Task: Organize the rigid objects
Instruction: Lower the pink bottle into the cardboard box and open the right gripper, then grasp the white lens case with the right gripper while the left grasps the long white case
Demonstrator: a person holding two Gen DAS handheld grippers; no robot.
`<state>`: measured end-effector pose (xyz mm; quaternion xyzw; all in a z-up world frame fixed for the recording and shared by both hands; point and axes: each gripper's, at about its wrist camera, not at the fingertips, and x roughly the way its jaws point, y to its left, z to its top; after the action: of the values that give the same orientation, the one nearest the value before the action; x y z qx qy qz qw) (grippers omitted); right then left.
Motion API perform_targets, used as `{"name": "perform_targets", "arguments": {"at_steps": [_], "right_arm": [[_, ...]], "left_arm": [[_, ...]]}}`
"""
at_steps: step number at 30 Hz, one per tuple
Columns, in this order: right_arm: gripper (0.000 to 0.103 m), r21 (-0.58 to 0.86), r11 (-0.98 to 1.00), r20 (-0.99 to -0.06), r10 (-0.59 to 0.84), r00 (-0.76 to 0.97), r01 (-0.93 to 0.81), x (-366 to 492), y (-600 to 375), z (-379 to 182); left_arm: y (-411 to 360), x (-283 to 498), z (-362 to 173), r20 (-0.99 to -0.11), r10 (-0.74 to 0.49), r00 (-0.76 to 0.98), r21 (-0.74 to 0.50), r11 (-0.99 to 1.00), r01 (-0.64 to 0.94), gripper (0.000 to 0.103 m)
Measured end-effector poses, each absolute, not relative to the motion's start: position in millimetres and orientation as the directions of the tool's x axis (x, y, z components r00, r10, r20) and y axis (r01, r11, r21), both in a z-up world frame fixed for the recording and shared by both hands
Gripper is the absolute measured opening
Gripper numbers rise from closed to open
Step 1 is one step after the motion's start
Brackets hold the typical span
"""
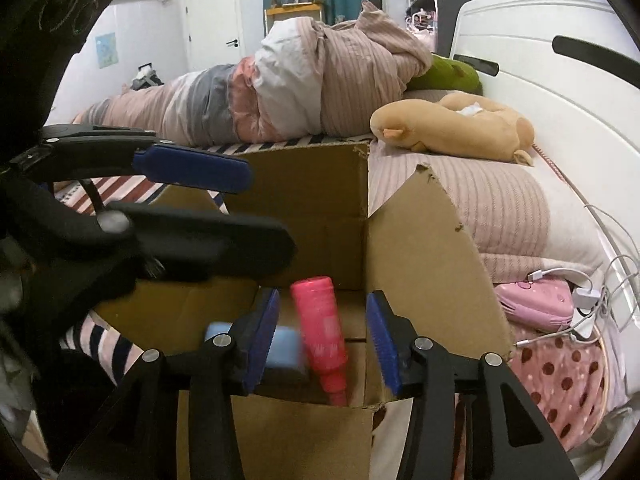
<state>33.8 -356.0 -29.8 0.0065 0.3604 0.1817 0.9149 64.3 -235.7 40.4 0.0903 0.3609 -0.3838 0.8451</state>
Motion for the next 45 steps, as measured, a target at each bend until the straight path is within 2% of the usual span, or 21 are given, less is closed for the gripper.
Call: {"name": "perform_targets", "arguments": {"at_steps": [3,6,13,15,19,24,34,37,39,41,43,45], "right_arm": [[0.043,0.144,0.932,-0.646,0.342,0.682,-0.332,30.8,-353.5,-22.6],[0.045,0.147,0.923,-0.63,0.364,0.686,-0.355,27.5,-344.7,-13.5],[0.046,0.16,0.865,-0.576,0.473,0.666,-0.476,18.0,-296.2,11.7],[0.046,0.168,0.833,-0.568,0.519,0.639,-0.527,16.3,-272.3,16.0],[0.047,0.17,0.76,-0.576,0.593,0.563,-0.627,16.4,-219.9,15.7],[0.047,0.182,0.682,-0.643,0.628,0.439,-0.708,25.2,-154.4,-9.8],[0.047,0.18,0.707,-0.815,0.496,0.298,-0.683,66.8,-104.7,-103.8],[0.047,0.181,0.72,-0.834,0.473,0.283,-0.67,75.4,-104.9,-117.8],[0.046,0.17,0.718,-0.843,0.461,0.278,-0.675,78.9,-102.0,-125.6],[0.046,0.165,0.715,-0.845,0.458,0.276,-0.679,81.6,-100.7,-128.2],[0.046,0.168,0.713,-0.85,0.455,0.266,-0.68,84.0,-100.1,-131.5],[0.038,0.154,0.71,-0.857,0.443,0.265,-0.687,84.3,-97.9,-133.4]], "left_arm": [[-216.2,61.4,51.1,-0.654,-0.584,0.48,-0.126,0.71,0.693,0.057],[-188.4,57.6,62.8,-0.634,-0.549,0.545,-0.099,0.756,0.647,0.067],[-93.4,47.2,72.7,-0.608,-0.444,0.658,-0.069,0.855,0.513,0.07],[-61.6,45.1,68.2,-0.605,-0.408,0.683,-0.072,0.883,0.464,0.076],[-4.9,41.8,48.0,-0.618,-0.362,0.698,-0.097,0.916,0.389,0.077],[43.8,42.4,0.1,-0.675,-0.296,0.676,-0.111,0.946,0.304,0.077],[62.0,47.6,-111.0,-0.776,-0.383,0.501,-0.258,0.918,0.302,0.076],[56.3,52.3,-127.4,-0.788,-0.399,0.469,-0.287,0.912,0.295,0.069],[52.8,55.0,-134.7,-0.791,-0.415,0.449,-0.31,0.905,0.29,0.059],[48.5,55.0,-140.4,-0.794,-0.422,0.437,-0.315,0.901,0.299,0.044],[42.7,53.6,-141.7,-0.804,-0.396,0.443,-0.281,0.91,0.304,0.04],[40.6,52.7,-141.2,-0.805,-0.391,0.446,-0.271,0.912,0.309,0.035]]}}
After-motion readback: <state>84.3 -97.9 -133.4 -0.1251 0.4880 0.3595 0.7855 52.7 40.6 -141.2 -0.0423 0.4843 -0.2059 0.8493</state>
